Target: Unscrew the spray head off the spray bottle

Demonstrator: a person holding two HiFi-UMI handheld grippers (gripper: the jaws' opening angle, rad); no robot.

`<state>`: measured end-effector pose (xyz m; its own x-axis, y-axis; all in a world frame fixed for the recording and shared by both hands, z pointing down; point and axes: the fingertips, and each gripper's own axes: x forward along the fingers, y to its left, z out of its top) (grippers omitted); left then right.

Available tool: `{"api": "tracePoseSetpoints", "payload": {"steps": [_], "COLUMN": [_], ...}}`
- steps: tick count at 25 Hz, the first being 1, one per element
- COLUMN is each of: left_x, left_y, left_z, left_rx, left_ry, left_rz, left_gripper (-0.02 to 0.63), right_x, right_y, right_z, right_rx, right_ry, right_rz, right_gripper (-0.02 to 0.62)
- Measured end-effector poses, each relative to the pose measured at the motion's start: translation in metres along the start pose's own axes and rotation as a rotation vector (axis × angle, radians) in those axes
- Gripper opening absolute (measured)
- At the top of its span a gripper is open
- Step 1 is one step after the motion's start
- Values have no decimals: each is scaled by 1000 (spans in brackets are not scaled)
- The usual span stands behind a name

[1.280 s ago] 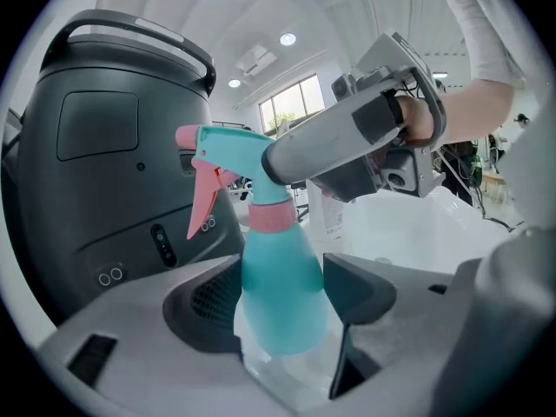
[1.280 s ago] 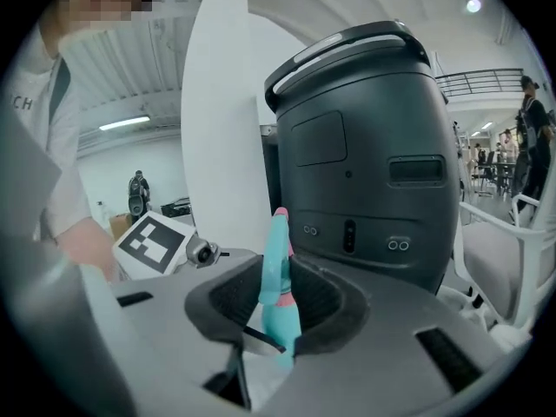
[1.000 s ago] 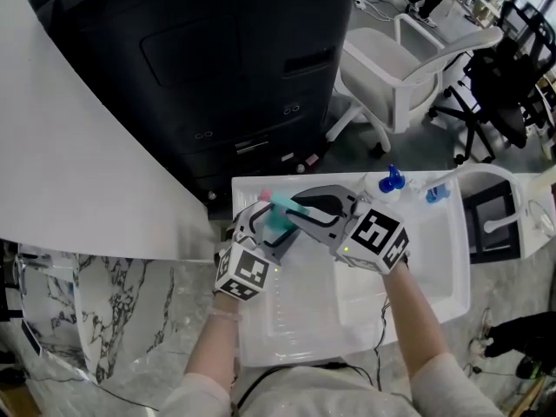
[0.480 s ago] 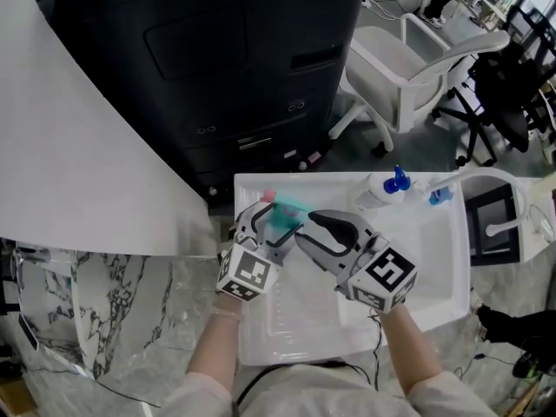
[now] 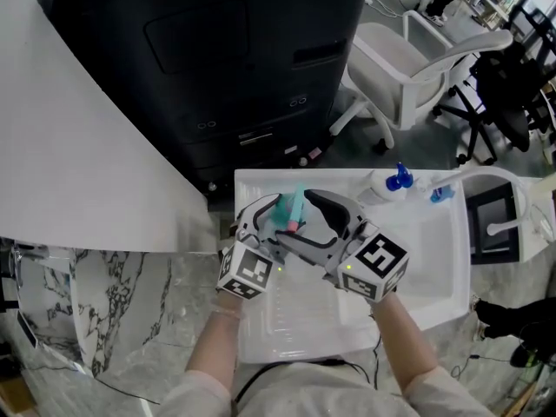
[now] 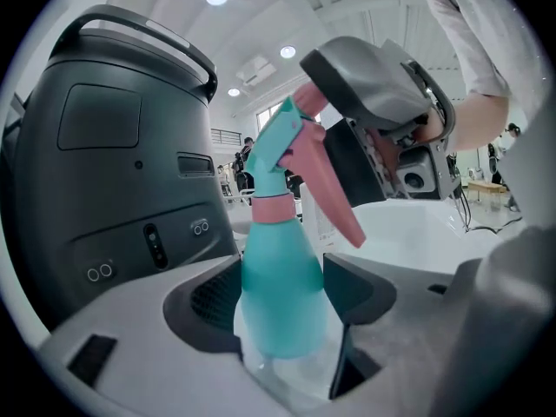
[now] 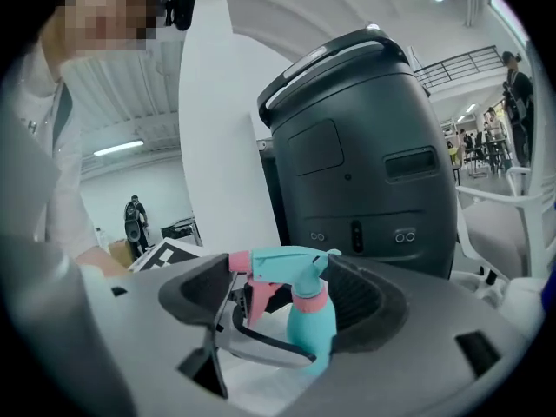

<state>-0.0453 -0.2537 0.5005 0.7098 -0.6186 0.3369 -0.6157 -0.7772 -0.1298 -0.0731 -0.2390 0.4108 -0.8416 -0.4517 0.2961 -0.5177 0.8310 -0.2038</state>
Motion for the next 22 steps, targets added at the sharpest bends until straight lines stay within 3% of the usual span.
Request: {"api": "tracePoseSetpoints", "payload": {"steps": [4,7,22], "left_x": [0,0,0], "left_y": [-1,0,1], "left_z": [0,0,-1], "left_rx": [-3,-9,-30], "left_ry": [3,1,11], "left_rz": [0,1,7], "left_gripper": [299,299,299], "right_x": [3,-3,-40], "right_y": [1,-4,-60], "right_z": [-10,-13,-20], "right_rx": [-128,-168,47], "right_ry": [58,65,-35], "right_rz": [-31,-81,-278], "right_gripper": [359,280,198]}}
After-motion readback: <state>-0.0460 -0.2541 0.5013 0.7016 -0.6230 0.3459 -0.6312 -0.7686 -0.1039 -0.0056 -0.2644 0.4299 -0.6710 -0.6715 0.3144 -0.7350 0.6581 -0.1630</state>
